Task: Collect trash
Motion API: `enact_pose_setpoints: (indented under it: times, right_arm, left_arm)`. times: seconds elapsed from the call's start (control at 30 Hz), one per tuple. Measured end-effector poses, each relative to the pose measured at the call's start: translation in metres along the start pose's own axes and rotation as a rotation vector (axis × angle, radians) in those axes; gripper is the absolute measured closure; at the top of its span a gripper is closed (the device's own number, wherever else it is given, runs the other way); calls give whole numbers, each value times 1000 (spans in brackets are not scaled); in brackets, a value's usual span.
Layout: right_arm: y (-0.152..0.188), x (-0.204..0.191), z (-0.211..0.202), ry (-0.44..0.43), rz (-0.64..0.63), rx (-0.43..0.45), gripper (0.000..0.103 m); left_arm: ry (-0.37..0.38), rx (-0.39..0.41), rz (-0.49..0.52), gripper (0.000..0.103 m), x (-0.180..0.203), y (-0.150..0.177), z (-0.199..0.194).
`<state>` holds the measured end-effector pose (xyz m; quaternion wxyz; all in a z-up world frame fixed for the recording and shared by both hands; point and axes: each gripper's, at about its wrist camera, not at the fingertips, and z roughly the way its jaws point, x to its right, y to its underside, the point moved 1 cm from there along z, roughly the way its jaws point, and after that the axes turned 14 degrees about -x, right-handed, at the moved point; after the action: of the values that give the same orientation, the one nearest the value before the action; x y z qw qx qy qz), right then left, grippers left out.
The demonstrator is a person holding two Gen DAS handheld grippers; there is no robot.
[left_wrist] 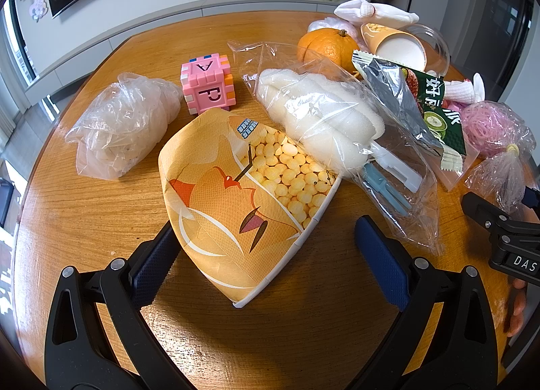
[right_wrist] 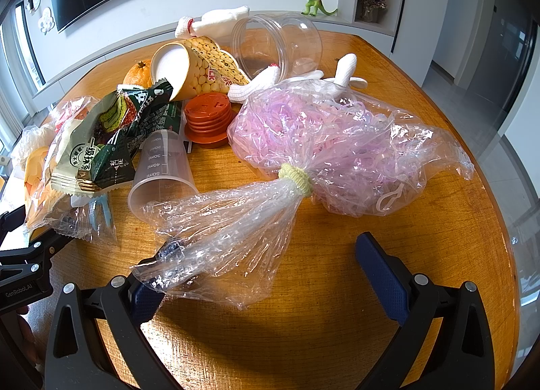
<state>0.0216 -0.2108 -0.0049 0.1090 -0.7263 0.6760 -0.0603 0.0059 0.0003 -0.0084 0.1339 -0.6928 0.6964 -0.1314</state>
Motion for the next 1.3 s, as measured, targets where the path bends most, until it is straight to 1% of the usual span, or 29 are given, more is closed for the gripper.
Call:
enact_pose_setpoints:
  times: [0.27, 0.33, 0.37, 0.43, 0.5, 0.53, 0.63, 0.67, 0.73, 0.77, 0.8, 0.83, 0.87, 0.93, 0.97, 1.0, 1.03, 1.07, 1.1, 1.13, 1.17, 1.2, 1.3]
  right_arm:
    - [-3, 0, 1, -5, -11, 0, 2]
    - [-4, 2, 2, -11, -18, -13, 2]
    - [1, 4, 2, -20, -23, -22, 3]
    - [7, 7, -12, -37, -28, -8, 2]
    - [10, 14, -30, -52, -41, -5, 2]
    - [12, 17, -42, -70, -52, -7, 3]
    - [11, 25, -68, -154, -67, -28, 3]
    - [10, 26, -73, -180, -65, -48, 5]
    - [4, 29, -78, -271, -46, -100, 11]
    - [0, 27, -75, -315, -16, -141, 17]
    - [-4, 27, -72, -342, 12, -177, 25]
    - [-8, 25, -66, -365, 38, -210, 29]
    - [-9, 24, -61, -377, 63, -233, 33]
    - [-15, 28, -48, -364, 133, -278, 37]
    - [-19, 28, -44, -357, 155, -287, 40]
    - [-22, 30, -39, -335, 179, -294, 40]
    - [-22, 30, -39, -334, 189, -295, 40]
    - [-24, 30, -35, -341, 198, -291, 42]
    - [-27, 29, -34, -342, 201, -291, 55]
    - [-29, 28, -32, -348, 199, -294, 63]
    - [-30, 28, -30, -357, 196, -297, 67]
    - [-31, 28, -31, -370, 187, -294, 73]
    - [-25, 33, -37, -395, 171, -275, 77]
  left_arm:
    - [3, -1, 7, 6, 0, 0, 0]
    - [7, -16, 16, 6, -1, 1, -2]
    - [10, -29, 15, 6, -1, 2, -3]
    - [29, -41, 12, 6, -7, 7, -9]
    - [41, -32, 9, 6, -13, 11, -21]
    - [56, -33, 8, 6, -17, 12, -28]
    - [131, -35, 6, 6, -24, 10, -53]
    - [148, -34, 5, 6, -24, 8, -61]
    - [179, -42, 2, 6, -21, -2, -74]
    - [179, -49, 2, 6, -18, -7, -77]
    - [166, -60, 7, 6, -14, -15, -79]
    - [154, -68, 13, 6, -9, -22, -79]
    - [141, -75, 21, 6, -6, -27, -77]
    - [118, -100, 15, 6, -2, -41, -68]
    - [118, -111, 7, 7, 0, -46, -64]
    - [122, -123, 1, 11, 1, -51, -59]
    - [123, -136, -4, 16, 3, -56, -55]
    - [119, -144, -6, 17, 5, -61, -50]
    - [115, -153, -5, 19, 7, -64, -46]
    - [112, -165, -2, 23, 9, -68, -42]
    - [112, -176, -5, 25, 11, -72, -38]
    - [125, -184, -12, 29, 12, -75, -35]
    - [176, -174, -10, 30, 18, -81, -41]
